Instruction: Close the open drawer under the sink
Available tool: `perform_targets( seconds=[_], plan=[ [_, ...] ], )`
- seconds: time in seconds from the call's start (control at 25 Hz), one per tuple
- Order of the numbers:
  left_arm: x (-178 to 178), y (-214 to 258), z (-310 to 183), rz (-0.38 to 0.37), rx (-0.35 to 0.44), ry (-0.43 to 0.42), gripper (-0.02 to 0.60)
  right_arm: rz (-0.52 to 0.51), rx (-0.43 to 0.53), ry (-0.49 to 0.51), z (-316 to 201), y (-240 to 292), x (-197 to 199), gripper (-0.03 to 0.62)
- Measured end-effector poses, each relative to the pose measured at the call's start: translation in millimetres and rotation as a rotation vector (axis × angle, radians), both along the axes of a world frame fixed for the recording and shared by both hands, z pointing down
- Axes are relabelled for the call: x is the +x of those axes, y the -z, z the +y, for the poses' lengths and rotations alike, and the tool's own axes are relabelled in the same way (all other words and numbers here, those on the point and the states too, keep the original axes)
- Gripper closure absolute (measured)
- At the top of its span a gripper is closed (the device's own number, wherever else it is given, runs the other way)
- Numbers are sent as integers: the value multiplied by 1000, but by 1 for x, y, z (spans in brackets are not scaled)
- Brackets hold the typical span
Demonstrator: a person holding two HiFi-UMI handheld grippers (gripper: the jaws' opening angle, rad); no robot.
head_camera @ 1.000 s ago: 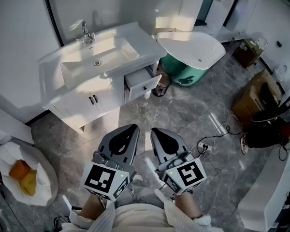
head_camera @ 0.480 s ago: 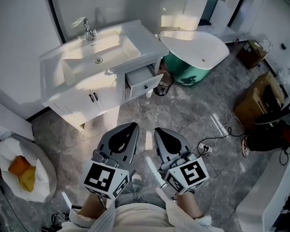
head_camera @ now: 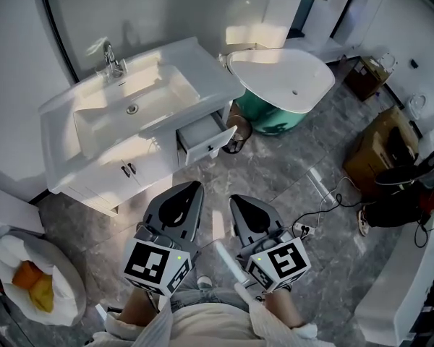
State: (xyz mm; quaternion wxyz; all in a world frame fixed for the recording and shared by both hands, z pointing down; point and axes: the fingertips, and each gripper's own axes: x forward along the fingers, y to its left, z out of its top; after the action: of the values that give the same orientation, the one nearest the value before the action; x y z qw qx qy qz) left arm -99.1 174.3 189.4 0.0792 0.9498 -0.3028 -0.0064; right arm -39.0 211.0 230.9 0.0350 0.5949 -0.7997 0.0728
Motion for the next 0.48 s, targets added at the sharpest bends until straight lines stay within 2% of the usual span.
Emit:
perform_targets(
  seconds=[0.48],
  plan=[
    [14,7,-126,-15,9,-72,565,-1,-11,-93,-124,3,20,585]
  ],
)
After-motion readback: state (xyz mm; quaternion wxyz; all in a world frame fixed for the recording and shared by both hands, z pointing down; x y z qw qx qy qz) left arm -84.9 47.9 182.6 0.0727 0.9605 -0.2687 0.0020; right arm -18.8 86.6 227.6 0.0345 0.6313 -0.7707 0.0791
